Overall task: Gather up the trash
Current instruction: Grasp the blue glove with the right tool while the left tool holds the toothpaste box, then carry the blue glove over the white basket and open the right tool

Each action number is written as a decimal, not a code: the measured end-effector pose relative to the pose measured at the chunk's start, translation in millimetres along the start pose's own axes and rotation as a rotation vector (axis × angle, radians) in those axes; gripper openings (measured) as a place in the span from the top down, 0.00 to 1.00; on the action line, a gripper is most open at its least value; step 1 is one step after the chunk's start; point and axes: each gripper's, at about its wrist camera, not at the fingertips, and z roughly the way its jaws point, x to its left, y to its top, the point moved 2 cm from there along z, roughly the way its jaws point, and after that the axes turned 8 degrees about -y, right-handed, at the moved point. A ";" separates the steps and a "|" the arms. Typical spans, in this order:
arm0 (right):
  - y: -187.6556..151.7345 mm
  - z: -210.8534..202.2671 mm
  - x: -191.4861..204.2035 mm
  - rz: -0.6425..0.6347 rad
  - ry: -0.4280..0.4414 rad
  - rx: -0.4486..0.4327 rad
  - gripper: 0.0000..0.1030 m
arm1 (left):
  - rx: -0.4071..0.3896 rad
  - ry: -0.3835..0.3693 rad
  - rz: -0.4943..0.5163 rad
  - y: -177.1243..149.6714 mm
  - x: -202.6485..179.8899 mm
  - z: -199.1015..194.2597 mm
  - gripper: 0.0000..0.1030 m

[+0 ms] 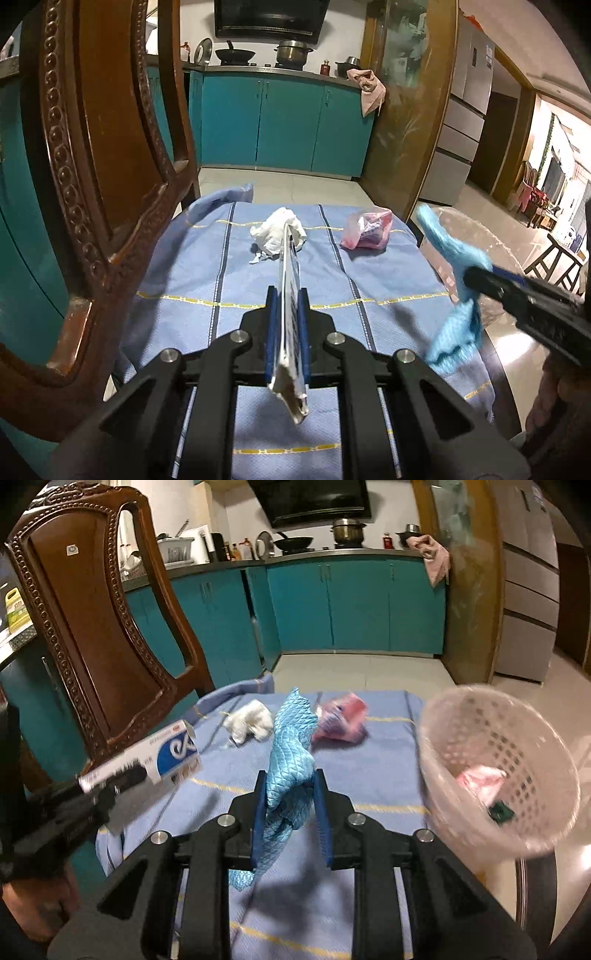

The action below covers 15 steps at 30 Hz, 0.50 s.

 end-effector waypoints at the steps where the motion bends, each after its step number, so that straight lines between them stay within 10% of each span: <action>1: -2.2 0.2 0.9 0.001 -0.002 0.003 0.76 | 0.002 0.001 0.002 -0.5 -1.1 0.3 0.89; 15: -10.5 1.5 4.9 -0.017 0.013 0.031 0.76 | 0.019 0.020 -0.003 -2.3 1.6 8.9 0.89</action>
